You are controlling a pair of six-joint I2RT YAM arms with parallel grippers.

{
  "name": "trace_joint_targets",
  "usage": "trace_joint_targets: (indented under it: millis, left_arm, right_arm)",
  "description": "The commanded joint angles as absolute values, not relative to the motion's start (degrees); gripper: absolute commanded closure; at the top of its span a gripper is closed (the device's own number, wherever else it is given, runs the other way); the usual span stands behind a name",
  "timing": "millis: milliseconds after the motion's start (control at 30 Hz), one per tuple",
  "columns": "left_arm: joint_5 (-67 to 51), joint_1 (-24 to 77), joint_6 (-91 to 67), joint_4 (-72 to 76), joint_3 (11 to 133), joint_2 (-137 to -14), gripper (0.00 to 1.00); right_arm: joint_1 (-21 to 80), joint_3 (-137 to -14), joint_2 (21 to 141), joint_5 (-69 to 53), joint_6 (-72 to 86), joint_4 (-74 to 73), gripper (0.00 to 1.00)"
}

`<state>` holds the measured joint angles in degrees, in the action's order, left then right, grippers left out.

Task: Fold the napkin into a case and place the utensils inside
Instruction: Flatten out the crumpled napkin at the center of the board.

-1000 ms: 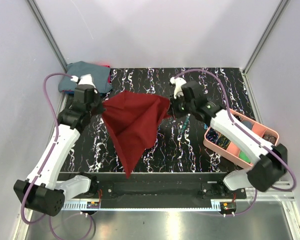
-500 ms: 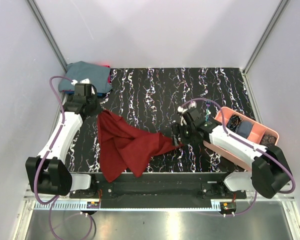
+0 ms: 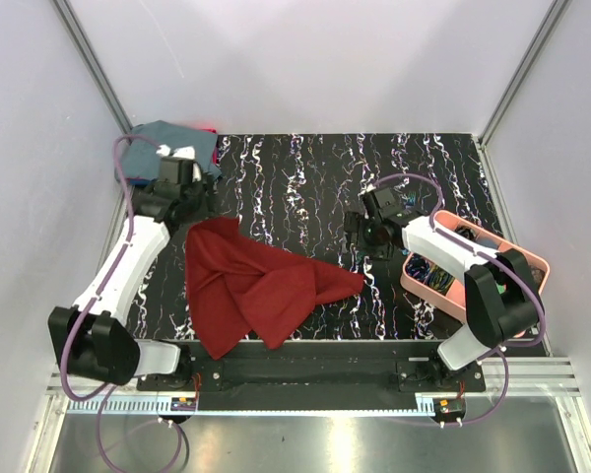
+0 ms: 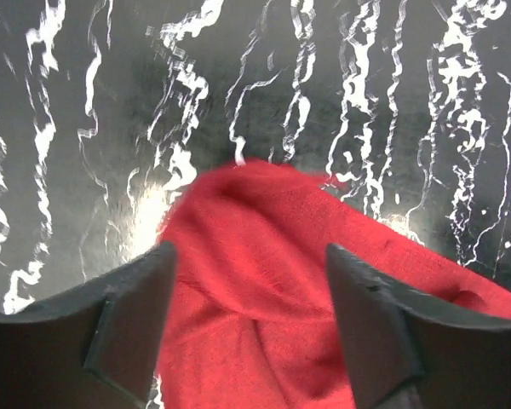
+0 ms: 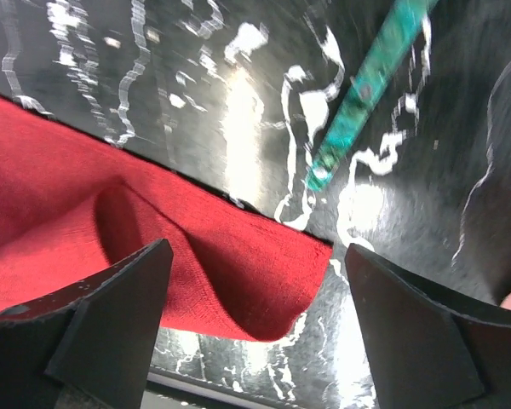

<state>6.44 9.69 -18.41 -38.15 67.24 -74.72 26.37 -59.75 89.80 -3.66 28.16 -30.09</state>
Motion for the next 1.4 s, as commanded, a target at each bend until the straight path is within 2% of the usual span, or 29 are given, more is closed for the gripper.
trace_joint_targets:
  millis: [0, 33, 267, 667, 767, 900, 1067, 1100, 1133, 1200, 1333, 1367]
  left_arm:
    - [14.8, 16.3, -13.3, -39.5, 75.0, -81.2, 0.25]
    - [14.8, 16.8, -13.2, -40.0, 75.6, -83.0, 0.27]
    - [21.3, 20.0, -10.3, -47.3, 83.0, -100.3, 0.29]
    - [26.7, 20.7, -11.0, -44.6, 80.5, -104.2, 0.20]
    - [27.9, 20.7, -11.2, -43.5, 80.5, -105.3, 0.19]
    - [28.1, 20.6, -11.6, -42.7, 81.6, -106.8, 0.21]
    - [24.5, 19.5, -12.4, -41.9, 85.1, -109.6, 0.27]
    - [24.0, 19.3, -12.4, -42.0, 86.1, -110.3, 0.29]
    - [23.8, 19.1, -12.5, -41.9, 86.9, -111.2, 0.37]
    - [21.3, 18.4, -12.7, -41.7, 87.6, -112.1, 0.46]
    - [15.1, 14.3, -12.6, -41.3, 90.6, -114.3, 0.89]
    - [15.0, 13.8, -12.7, -41.3, 91.1, -114.2, 1.00]
  right_arm:
    - [26.9, -55.4, 89.4, -3.1, 38.0, -28.8, 0.16]
    - [27.0, -54.7, 89.5, -2.4, 40.2, -28.7, 0.23]
    - [30.3, -52.7, 90.7, 4.7, 44.4, -29.6, 0.26]
    - [34.5, -53.1, 95.7, 12.1, 47.1, -29.0, 0.27]
    - [35.8, -54.1, 98.8, 12.7, 47.1, -28.9, 0.32]
    - [37.2, -54.4, 100.9, 14.0, 48.2, -28.4, 0.46]
    - [37.3, -54.6, 101.5, 15.0, 48.1, -27.4, 0.52]
    - [37.3, -54.7, 101.6, 15.1, 47.4, -27.2, 0.53]
    - [37.3, -55.3, 102.0, 15.1, 47.0, -27.2, 0.56]
    - [37.3, -55.9, 102.4, 15.8, 45.7, -27.1, 0.61]
    - [37.3, -58.1, 101.6, 17.2, 42.8, -25.9, 0.78]
    - [37.2, -58.8, 101.2, 17.6, 41.9, -25.6, 0.89]
